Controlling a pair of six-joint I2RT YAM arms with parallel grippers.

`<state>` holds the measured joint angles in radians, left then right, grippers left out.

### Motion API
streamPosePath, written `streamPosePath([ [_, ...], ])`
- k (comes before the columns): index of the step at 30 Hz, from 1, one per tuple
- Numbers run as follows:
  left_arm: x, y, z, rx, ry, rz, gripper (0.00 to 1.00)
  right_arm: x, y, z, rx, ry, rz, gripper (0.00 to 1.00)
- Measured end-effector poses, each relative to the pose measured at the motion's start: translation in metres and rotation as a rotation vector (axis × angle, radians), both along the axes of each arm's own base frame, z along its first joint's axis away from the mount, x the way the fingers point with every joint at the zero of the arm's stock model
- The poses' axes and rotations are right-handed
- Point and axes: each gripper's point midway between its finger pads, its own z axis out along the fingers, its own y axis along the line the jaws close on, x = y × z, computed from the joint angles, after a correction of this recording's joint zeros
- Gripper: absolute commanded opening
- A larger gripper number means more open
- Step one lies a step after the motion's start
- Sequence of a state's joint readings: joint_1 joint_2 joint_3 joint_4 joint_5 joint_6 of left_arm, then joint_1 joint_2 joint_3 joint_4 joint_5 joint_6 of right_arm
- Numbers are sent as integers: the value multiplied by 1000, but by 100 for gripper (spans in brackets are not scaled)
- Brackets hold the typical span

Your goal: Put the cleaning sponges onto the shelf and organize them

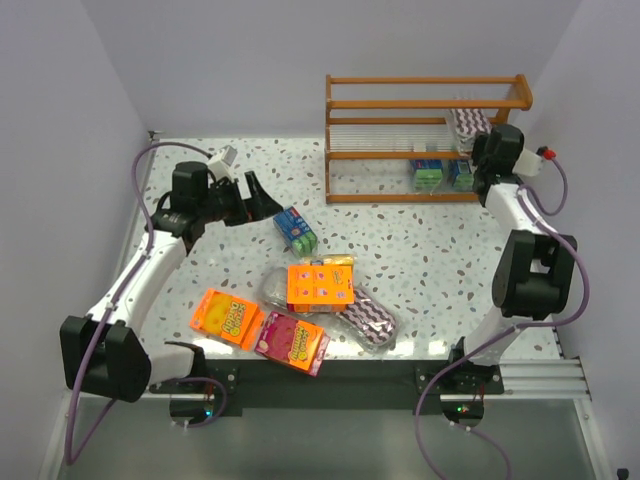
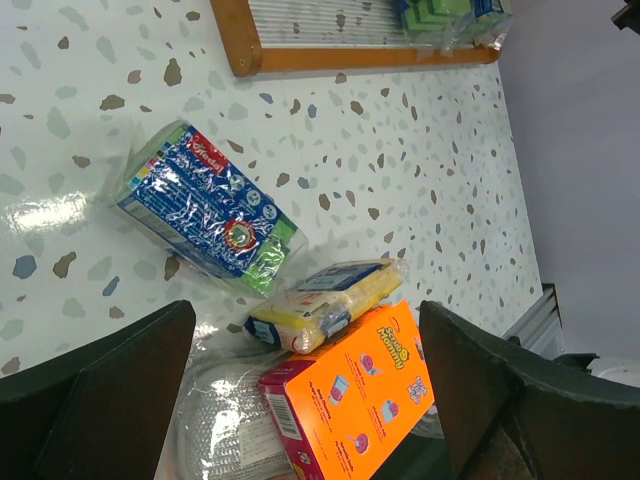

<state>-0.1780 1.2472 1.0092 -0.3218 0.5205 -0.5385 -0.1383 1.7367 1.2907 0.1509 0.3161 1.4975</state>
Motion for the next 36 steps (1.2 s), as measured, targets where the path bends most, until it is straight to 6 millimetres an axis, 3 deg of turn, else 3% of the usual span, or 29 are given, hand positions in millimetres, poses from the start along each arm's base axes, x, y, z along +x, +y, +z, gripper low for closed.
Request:
streamPosePath([
  [3,2,0,0,1,3,0,100,2,3,2,3,-10,-2,24],
  [4,3,-1,0,1,3,0,100,2,4,3,6,-13,-1,43],
  [5,3,-1,0,1,4,0,100,3,5,3,11,-17,0,50],
  [10,4,-1,1,0,2,0,100,1,11,-2,10,-28,32,71],
  [13,4,-1,1,0,1,-1,100,-13,16,-17,17,5,51,75],
  [16,4,-1,2,-1,-1,-2,100,-31,24,-19,24,15,79,76],
  [20,1,-1,8,-8,-23,-6,100,-65,36,14,-21,-19,139,77],
  [24,-4,-1,16,-16,-57,-10,100,-110,52,57,-176,1,250,77],
  [27,-11,0,15,-21,-64,-15,100,-135,67,65,-329,92,389,73],
  [29,-16,0,11,-22,-58,-19,100,-152,80,48,-406,187,516,72],
  [31,-19,0,9,-22,-53,-21,100,-177,96,9,-426,303,663,72],
  [34,-22,0,6,-22,-47,-24,100,-233,125,-60,-376,475,881,71],
  [36,-24,0,6,-23,-50,-25,100,-281,145,-99,-321,597,1023,72],
])
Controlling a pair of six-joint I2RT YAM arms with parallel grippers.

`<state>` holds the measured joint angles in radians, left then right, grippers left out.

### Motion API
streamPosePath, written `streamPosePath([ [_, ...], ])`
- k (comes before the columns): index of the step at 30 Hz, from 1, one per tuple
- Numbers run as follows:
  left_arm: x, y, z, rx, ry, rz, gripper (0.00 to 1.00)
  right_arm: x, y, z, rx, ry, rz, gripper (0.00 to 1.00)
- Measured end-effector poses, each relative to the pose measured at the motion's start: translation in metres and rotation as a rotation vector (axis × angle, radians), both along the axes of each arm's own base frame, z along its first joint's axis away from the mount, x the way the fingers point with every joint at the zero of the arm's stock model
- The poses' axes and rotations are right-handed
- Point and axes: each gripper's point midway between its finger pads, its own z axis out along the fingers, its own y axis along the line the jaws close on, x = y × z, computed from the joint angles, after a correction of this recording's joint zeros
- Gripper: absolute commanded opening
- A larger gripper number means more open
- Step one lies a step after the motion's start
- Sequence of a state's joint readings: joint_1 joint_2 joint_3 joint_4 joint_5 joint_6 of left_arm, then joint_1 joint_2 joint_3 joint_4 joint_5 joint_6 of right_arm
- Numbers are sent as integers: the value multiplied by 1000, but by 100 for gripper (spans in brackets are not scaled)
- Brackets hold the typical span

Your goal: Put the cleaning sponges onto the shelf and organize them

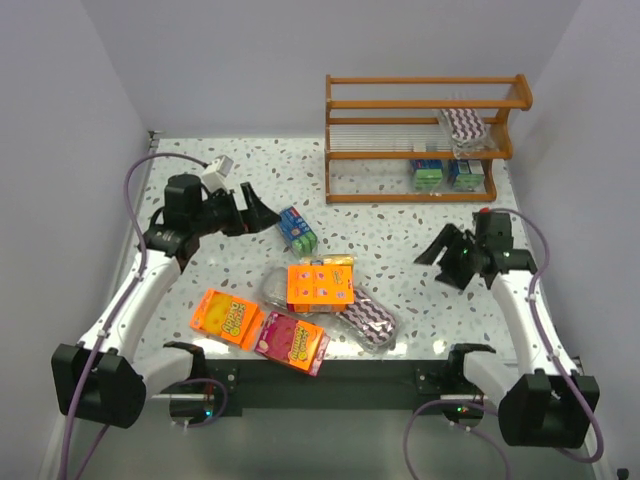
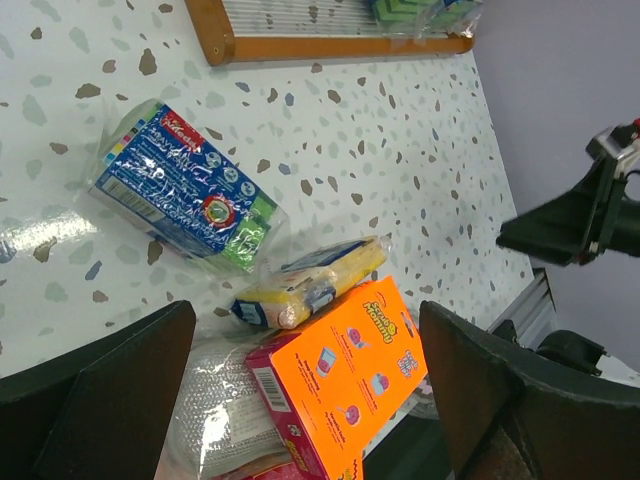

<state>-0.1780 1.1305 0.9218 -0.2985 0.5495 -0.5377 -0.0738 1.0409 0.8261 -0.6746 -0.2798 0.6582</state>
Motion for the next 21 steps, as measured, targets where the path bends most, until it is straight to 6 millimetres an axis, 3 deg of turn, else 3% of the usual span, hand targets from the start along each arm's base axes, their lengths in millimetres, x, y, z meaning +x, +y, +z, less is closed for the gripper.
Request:
streamPosePath([
  [2,-3,0,1,-1,-4,-1,100,-44,16,-18,12,109,93,72],
  [4,-5,0,4,-3,-13,-3,100,-75,29,-20,21,144,174,72],
  [9,-11,0,1,-8,-10,-13,100,-125,44,-17,76,139,271,75],
  [12,-13,0,-4,-9,3,-18,100,-153,49,-30,114,209,301,77],
  [14,-14,-1,-6,-9,9,-20,100,-167,50,-40,125,265,313,77],
  [21,-17,0,-13,-7,24,-21,100,-170,59,-47,162,287,369,77],
])
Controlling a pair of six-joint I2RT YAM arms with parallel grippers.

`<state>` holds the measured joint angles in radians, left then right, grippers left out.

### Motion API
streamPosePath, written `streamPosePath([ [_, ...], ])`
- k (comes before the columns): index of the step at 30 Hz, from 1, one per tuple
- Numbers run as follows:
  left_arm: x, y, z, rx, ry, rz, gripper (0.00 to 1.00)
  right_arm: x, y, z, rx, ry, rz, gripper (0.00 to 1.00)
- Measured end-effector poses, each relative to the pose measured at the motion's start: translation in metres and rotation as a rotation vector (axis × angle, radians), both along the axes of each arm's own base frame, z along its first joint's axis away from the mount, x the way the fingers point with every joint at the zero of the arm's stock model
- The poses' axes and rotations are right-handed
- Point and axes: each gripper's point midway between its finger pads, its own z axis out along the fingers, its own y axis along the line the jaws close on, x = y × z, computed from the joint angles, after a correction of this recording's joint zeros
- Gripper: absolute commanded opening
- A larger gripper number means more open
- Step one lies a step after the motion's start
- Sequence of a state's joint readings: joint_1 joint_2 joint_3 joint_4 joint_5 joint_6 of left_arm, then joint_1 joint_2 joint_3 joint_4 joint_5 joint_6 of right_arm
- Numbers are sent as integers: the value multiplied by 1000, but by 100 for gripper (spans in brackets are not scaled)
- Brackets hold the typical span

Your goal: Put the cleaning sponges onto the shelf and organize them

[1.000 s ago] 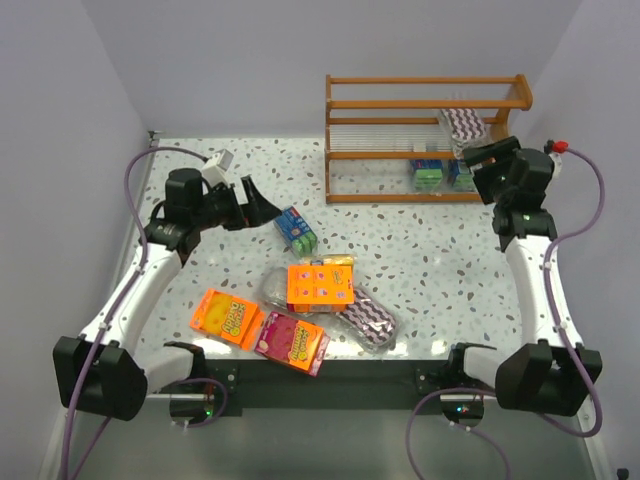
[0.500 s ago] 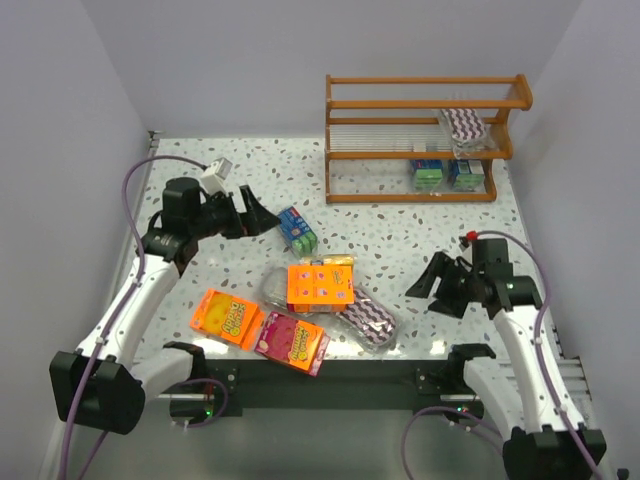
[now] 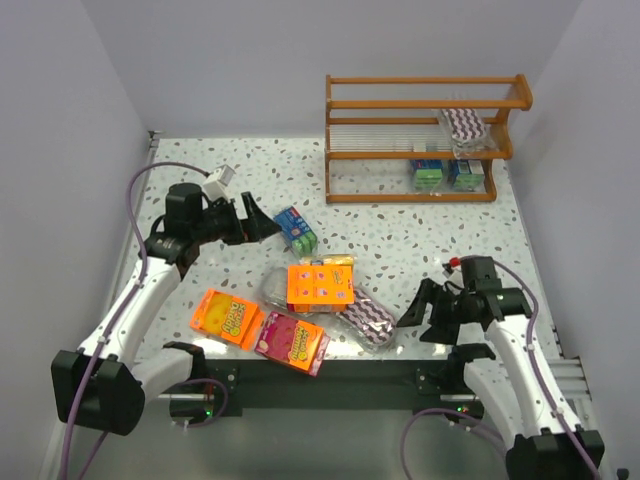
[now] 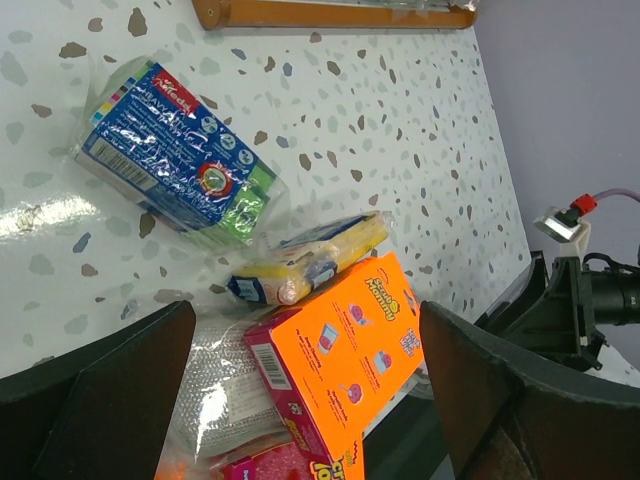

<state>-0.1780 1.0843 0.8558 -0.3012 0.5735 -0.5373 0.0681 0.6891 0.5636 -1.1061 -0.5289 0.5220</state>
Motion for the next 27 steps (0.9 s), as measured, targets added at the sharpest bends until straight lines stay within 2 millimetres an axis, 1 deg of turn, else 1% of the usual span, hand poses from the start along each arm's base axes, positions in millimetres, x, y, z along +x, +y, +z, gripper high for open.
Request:
streamPosePath([
  [5,-1,0,-2,0,3,1,100,-10,10,-16,-13,146,106,77],
  [9,-2,0,1,-1,-4,1,100,-13,15,-27,-68,199,192,77],
  [11,-2,0,2,-2,-9,2,100,-7,18,-30,-85,180,202,77],
  [14,-3,1,4,-3,-15,2,100,9,25,-31,-89,120,180,75],
  [16,-4,1,3,-2,-15,5,100,21,34,-32,-79,83,161,74],
  [18,-5,2,2,-1,-13,6,100,28,42,-35,-69,69,150,72],
  [20,-5,2,1,2,-13,10,100,30,47,-42,-70,77,146,70],
  [23,-5,3,2,4,-17,14,100,25,50,-52,-63,112,135,66],
  [24,-5,3,2,4,-18,16,100,25,51,-53,-56,117,132,62],
  [26,-5,4,3,6,-22,19,100,25,52,-53,-47,115,130,50],
  [27,-5,4,3,5,-23,20,100,24,53,-54,-44,117,128,31],
])
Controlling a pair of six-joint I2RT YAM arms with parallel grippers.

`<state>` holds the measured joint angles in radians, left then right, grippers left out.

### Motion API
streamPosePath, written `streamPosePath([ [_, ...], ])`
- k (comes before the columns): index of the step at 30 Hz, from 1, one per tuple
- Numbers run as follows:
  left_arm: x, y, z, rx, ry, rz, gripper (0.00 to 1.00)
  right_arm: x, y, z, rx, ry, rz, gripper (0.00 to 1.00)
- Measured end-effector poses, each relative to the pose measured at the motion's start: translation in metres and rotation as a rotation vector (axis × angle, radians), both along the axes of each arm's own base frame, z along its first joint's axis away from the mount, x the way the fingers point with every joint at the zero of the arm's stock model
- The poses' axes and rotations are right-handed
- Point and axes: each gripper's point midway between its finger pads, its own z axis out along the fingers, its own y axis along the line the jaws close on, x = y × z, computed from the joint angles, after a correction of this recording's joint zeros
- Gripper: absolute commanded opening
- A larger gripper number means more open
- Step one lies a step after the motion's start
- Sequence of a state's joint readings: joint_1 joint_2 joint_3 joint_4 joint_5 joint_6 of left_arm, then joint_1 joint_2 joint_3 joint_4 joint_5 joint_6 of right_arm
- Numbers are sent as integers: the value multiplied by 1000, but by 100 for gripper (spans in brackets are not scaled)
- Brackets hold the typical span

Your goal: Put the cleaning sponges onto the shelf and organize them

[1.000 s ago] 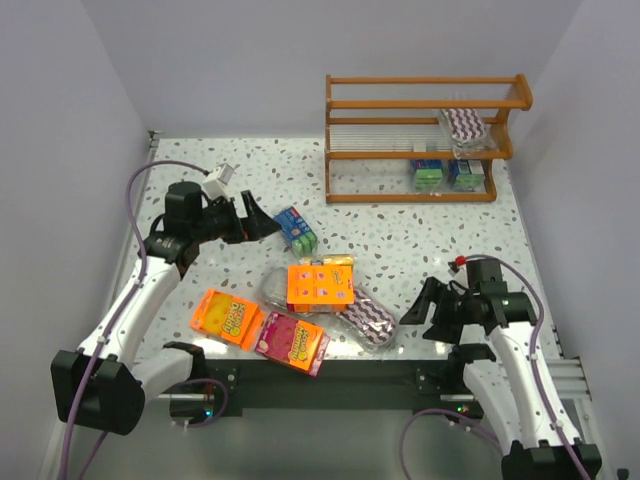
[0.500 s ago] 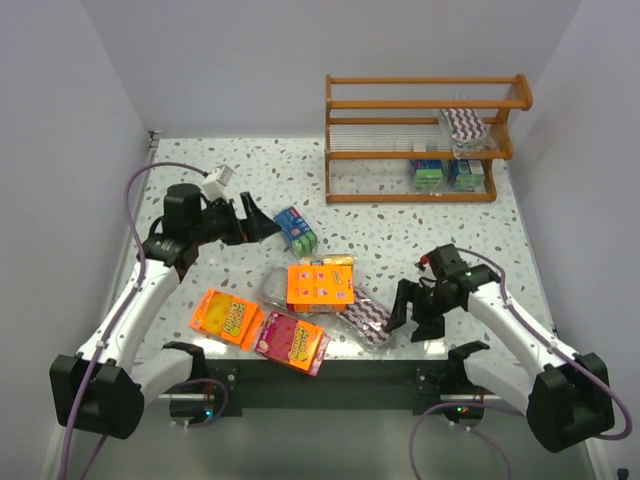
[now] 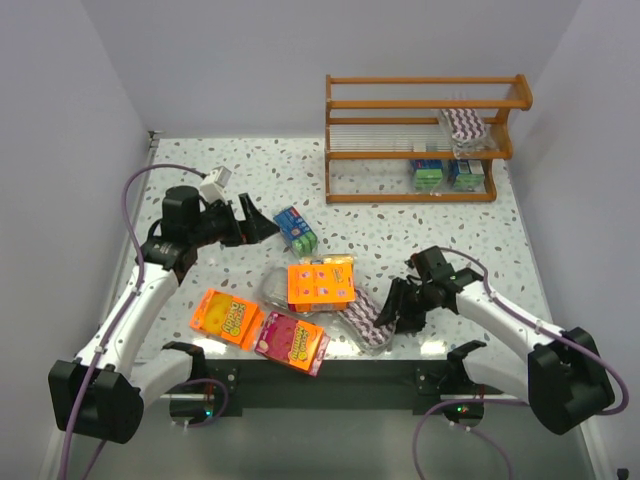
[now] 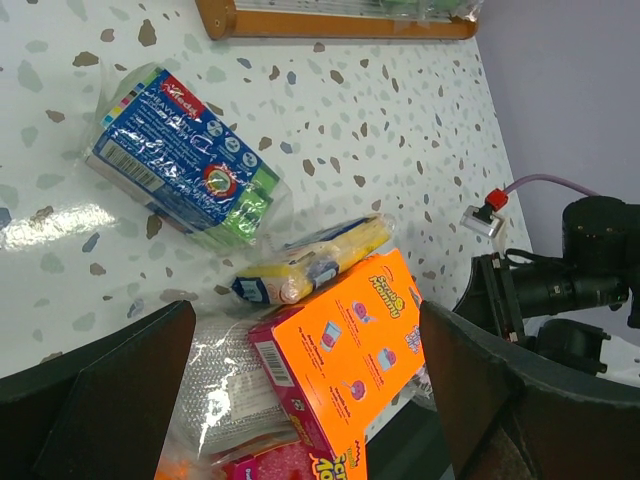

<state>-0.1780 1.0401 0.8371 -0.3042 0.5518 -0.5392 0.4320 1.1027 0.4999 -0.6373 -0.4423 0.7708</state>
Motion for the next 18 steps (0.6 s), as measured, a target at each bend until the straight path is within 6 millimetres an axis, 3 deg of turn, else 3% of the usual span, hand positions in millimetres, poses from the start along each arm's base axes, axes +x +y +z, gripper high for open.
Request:
streamPosePath([
  [3,0,0,0,1,0,2,100,0,3,2,24,2,-12,3],
  [4,0,0,0,1,0,2,100,0,3,2,24,2,-17,0],
  [8,0,1,0,2,2,4,100,9,-5,8,-39,-17,-44,0],
  [15,-2,2,-1,10,12,12,100,75,-70,35,-191,-144,-266,0],
  [18,-2,3,1,9,7,13,100,97,-81,55,-187,-189,-282,0],
])
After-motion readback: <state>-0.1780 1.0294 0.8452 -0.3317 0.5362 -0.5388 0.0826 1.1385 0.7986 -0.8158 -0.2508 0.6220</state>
